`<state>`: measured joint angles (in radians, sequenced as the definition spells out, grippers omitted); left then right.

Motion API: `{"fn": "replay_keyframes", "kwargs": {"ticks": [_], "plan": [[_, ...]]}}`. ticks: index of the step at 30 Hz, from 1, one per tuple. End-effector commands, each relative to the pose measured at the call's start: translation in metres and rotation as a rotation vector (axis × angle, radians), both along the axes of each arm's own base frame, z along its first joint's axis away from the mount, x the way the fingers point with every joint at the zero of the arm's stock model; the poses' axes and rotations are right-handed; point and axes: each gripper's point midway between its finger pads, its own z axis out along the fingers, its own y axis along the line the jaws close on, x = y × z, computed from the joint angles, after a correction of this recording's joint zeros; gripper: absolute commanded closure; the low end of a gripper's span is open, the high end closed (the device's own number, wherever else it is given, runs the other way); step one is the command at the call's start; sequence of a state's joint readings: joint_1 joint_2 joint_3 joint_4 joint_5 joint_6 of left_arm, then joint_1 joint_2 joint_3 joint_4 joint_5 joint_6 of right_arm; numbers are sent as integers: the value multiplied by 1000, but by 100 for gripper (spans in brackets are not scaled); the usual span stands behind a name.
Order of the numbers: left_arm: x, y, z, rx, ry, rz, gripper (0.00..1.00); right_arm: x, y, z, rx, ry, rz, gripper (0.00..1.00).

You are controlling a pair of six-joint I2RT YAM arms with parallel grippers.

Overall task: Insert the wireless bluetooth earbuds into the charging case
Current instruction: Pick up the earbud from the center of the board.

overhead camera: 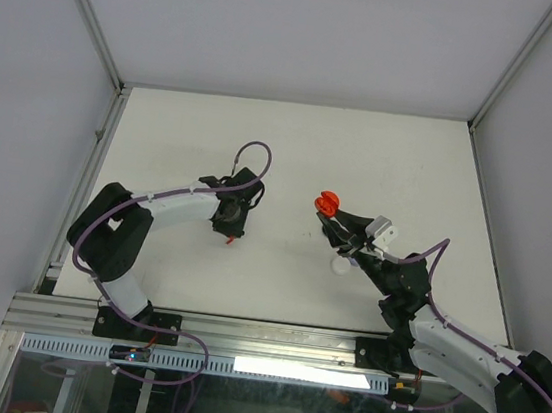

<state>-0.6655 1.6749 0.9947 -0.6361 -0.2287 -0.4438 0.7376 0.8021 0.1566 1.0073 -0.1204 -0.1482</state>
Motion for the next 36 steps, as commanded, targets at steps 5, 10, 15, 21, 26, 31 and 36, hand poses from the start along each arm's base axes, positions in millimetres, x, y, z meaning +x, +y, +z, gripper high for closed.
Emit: {"fn": "replay_keyframes", "kwargs": {"ticks": [5, 10, 15, 21, 26, 31, 36], "plan": [[0, -4, 0, -15, 30, -32, 83, -3, -3, 27, 53, -61, 1, 100], [5, -8, 15, -48, -7, -31, 88, -3, 0, 26, 39, -55, 11, 100], [20, -16, 57, -121, -129, -22, 88, -2, 5, 28, 24, -63, 26, 100], [33, -32, 130, -287, -309, -35, 88, 1, 14, 33, 7, -78, 49, 100], [35, -50, 190, -455, -449, -93, 88, 2, 21, 40, 17, -92, 73, 100], [26, -63, 250, -650, -601, -164, 88, 4, 28, 45, 32, -93, 92, 100], [11, -73, 293, -815, -697, -231, 88, 7, 38, 44, 42, -86, 117, 100]]}}
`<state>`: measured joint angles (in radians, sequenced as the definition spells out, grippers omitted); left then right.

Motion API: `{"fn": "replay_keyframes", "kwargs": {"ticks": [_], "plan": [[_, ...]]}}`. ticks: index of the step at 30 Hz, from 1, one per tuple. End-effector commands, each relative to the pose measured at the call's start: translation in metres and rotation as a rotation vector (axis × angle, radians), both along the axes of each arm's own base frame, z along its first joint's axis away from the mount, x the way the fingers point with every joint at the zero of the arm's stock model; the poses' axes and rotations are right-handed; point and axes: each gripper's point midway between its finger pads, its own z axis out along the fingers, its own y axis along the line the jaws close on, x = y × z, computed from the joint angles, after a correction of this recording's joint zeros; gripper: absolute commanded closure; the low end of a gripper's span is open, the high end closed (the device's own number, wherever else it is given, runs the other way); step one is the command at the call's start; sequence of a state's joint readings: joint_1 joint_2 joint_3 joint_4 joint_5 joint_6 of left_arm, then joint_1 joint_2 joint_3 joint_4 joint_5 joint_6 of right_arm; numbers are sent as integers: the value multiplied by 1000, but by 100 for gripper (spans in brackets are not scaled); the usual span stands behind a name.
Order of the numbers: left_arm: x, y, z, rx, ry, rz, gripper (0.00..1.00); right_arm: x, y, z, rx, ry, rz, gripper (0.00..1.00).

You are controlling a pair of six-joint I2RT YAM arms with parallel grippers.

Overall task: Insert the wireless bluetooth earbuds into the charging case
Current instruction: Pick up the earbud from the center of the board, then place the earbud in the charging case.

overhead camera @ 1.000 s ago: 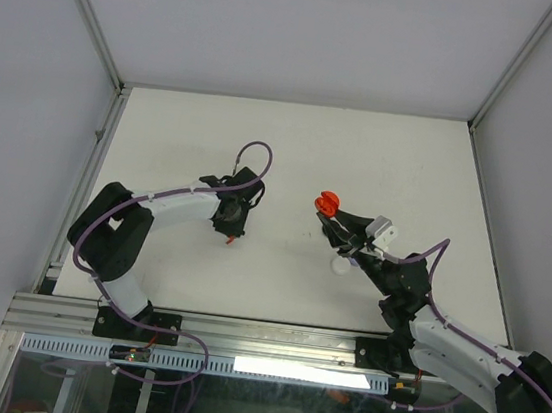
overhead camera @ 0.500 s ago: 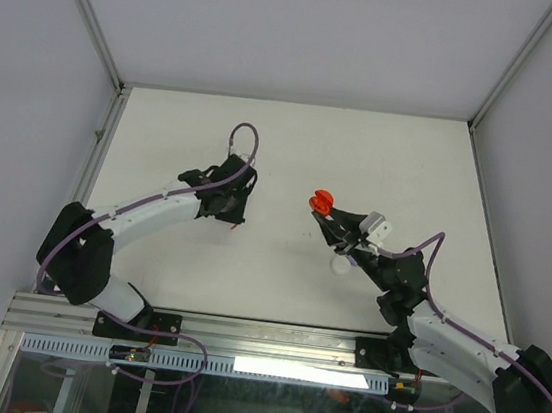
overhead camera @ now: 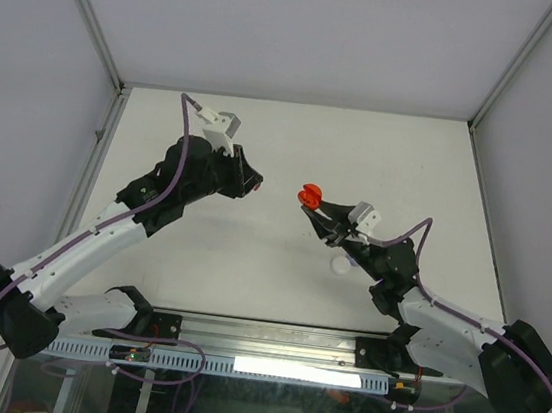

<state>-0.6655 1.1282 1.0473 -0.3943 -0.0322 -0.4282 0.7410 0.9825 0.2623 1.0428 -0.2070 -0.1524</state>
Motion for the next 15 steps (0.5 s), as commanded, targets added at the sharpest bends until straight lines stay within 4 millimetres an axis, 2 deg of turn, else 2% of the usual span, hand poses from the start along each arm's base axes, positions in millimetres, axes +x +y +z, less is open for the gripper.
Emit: {"fn": "replay_keyframes", "kwargs": {"ticks": [1, 8, 15], "plan": [[-11, -18, 61, -202, -151, -110, 88, -3, 8, 41, 99, -88, 39, 100], [-35, -36, 95, -399, -197, -240, 89, -5, 21, 46, 116, -91, 75, 100], [-53, -59, 106, -458, -238, -343, 89, -5, 31, 48, 124, -88, 95, 100]]}}
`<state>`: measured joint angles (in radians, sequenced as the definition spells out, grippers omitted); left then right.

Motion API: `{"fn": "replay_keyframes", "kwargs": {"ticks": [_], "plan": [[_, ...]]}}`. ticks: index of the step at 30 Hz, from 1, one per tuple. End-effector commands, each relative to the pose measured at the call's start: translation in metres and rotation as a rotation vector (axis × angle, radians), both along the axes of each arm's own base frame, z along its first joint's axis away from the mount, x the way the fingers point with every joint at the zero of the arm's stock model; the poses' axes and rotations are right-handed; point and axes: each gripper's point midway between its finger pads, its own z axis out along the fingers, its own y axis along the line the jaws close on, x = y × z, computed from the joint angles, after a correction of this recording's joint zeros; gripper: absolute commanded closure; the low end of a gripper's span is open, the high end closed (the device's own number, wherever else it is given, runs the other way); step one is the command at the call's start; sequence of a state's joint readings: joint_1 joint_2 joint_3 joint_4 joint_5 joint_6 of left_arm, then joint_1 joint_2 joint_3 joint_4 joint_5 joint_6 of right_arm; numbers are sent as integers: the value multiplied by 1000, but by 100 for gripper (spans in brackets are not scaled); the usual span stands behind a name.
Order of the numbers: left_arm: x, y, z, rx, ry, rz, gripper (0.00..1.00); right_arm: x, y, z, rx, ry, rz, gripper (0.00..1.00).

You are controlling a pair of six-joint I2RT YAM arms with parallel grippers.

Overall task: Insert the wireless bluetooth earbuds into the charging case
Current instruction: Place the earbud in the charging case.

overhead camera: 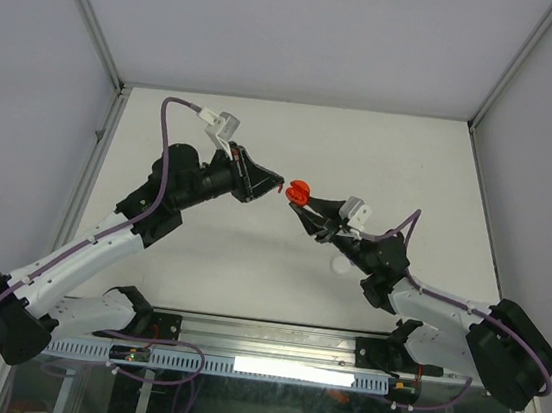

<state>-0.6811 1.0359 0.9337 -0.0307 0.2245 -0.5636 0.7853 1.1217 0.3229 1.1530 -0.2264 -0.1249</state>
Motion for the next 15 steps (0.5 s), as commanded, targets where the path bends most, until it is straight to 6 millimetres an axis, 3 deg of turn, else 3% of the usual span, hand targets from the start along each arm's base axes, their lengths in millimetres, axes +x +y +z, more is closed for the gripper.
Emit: {"fn": "replay_keyframes", "kwargs": {"ticks": [1, 7, 15], "plan": [[-21, -20, 41, -116, -124, -108, 89, -4, 5, 40, 98, -77, 25, 100], [-36, -35, 43, -100, -219, -153, 88, -5, 7, 42, 120, -56, 35, 100], [-37, -40, 30, -54, -306, -143, 88, -12, 6, 48, 154, -48, 68, 100]]}}
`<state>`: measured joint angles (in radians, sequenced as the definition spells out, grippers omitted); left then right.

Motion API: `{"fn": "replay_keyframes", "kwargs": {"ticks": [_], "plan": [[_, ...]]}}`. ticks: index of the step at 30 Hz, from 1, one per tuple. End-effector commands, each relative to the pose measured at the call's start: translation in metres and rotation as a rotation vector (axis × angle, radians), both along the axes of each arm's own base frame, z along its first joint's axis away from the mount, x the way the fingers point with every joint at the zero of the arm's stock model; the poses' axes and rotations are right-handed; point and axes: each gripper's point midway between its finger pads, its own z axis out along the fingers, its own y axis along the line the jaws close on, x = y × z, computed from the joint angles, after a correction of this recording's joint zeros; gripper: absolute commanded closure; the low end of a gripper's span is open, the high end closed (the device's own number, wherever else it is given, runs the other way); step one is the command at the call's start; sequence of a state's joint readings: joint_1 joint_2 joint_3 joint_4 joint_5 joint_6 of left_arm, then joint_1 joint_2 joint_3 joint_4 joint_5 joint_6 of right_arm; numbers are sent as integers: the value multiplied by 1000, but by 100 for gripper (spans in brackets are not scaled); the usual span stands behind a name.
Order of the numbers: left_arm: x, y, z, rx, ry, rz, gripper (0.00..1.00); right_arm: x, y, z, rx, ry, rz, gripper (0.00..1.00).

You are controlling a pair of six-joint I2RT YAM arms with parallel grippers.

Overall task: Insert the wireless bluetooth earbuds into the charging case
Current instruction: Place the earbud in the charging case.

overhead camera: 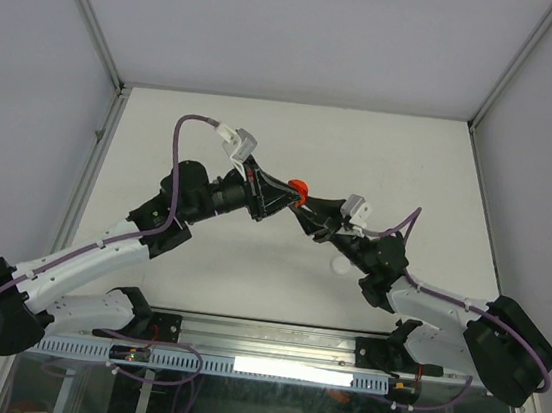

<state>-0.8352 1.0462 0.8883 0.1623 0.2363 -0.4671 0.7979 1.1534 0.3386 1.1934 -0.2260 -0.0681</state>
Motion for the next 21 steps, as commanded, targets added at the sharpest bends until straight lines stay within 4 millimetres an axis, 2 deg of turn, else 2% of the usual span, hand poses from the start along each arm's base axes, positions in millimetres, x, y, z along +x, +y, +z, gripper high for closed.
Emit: {"fn": "replay_keyframes", "kwargs": {"ticks": [1, 8, 16, 21], "plan": [[3, 0, 12, -22, -135, 27, 88, -11, -1, 42, 112, -76, 35, 100], [4, 5, 14, -18, -210, 53, 88, -15, -1, 43, 104, -77, 51, 100], [1, 10, 26, -37, -261, 62, 88, -16, 2, 39, 90, -68, 66, 100], [2, 13, 26, -26, -279, 78, 88, -17, 3, 40, 91, -71, 69, 100]]}}
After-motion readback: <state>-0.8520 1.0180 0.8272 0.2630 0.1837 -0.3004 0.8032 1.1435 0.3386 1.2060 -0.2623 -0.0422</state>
